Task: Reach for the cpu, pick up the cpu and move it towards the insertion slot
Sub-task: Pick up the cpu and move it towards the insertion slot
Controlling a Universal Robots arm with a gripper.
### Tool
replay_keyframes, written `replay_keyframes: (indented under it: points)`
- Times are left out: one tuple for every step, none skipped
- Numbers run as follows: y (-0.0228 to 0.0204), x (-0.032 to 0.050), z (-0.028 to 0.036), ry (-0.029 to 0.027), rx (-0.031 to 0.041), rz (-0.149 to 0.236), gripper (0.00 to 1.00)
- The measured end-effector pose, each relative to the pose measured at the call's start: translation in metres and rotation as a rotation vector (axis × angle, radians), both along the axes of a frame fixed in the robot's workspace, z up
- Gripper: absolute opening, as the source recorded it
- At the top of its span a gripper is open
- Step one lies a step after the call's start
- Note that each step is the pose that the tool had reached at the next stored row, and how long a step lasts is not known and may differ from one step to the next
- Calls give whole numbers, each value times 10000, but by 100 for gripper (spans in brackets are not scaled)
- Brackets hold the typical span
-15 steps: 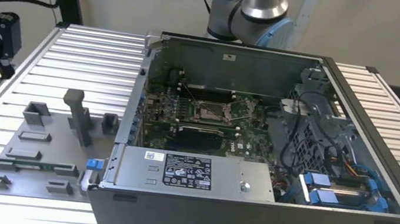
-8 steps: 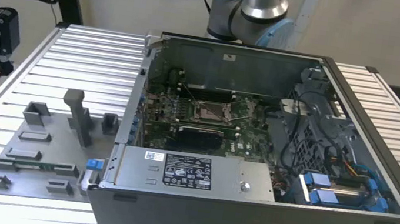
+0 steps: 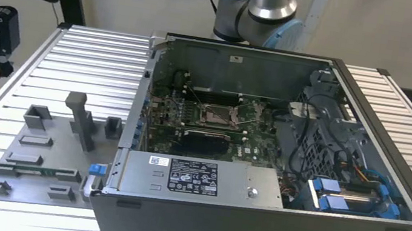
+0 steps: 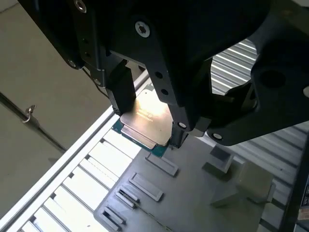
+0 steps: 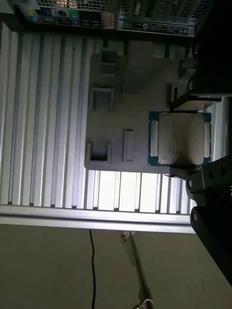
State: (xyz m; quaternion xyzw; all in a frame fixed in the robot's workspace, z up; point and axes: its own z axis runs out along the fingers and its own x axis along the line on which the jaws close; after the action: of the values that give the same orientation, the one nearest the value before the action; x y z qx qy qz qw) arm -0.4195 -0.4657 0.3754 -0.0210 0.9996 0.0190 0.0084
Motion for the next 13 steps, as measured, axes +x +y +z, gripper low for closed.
replay_keyframes:
  points:
    - [0,0,4,-1,1,0,0]
    - [0,0,4,-2,1,0,0]
    - [0,0,4,-2,2,0,0]
    - [0,0,4,-3,2,0,0]
    - [0,1,5,-2,2,0,0]
    - [0,4,6,-1,1,1,0]
    - [-1,14,7,2,-1,1,0]
    - [0,28,6,1,0,1,0]
    - [0,46,6,0,0,0,0]
    - [0,67,6,0,-1,0,0]
    - [0,89,5,-1,0,0,0]
    - [0,113,5,0,-1,0,0]
    - [0,136,5,-1,0,0,0]
